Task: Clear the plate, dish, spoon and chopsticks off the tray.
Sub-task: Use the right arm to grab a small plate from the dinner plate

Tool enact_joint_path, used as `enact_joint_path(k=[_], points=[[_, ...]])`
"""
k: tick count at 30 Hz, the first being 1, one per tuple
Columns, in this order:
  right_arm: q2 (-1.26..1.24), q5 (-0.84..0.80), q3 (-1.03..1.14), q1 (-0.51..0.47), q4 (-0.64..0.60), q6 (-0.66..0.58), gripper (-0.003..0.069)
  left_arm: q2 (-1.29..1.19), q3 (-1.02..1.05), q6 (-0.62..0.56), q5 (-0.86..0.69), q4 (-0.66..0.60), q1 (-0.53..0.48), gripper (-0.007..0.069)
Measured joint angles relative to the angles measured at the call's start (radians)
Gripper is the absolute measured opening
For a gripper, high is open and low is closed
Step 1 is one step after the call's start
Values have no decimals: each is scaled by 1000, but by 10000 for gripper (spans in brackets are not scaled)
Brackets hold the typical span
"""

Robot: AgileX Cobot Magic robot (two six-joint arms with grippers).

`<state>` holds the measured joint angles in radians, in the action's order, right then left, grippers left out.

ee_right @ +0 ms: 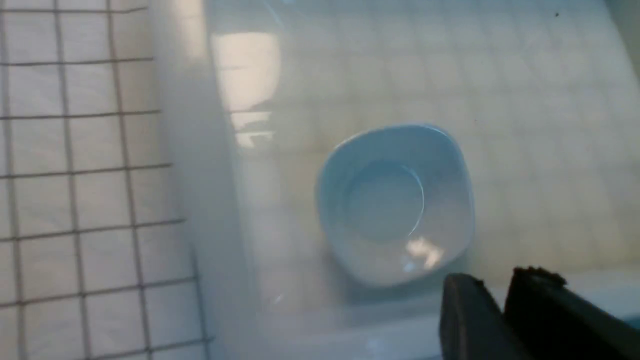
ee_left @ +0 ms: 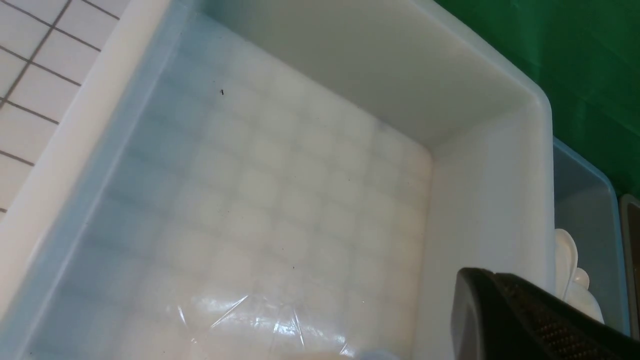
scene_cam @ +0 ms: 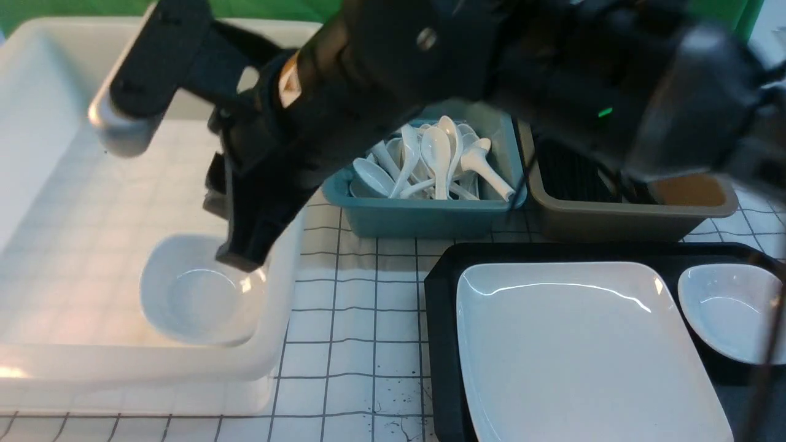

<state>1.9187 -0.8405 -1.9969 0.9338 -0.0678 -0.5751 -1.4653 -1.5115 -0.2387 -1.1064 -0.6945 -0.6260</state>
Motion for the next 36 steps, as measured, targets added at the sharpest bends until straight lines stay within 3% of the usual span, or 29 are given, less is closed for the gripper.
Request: enact_joint_path(k=[4,6,13,21,24,28,34,36], points=[[-154,-237,0,-42,27,82,38,0,0,-13,-31,0,0,2],[-226,-293,15,-76,59,136,30,0,0,-14,-33,-1,0,2],[-428,-293,156,-255,113,226,30,0,26,-16,-27,-30,48,2],[-610,-290,578,-621,126,268,30,1,58,-49,0,-37,267,4],[-614,-267,731,-726,128,272,31,1,60,-77,13,-37,344,4],[-609,-117,889,-812,129,279,38,1,60,-99,17,-37,413,4],[-537,32,1022,-841,130,278,151,1,62,-103,6,-36,508,4],[-487,81,1028,-840,131,273,272,1,62,-103,6,-25,545,4]])
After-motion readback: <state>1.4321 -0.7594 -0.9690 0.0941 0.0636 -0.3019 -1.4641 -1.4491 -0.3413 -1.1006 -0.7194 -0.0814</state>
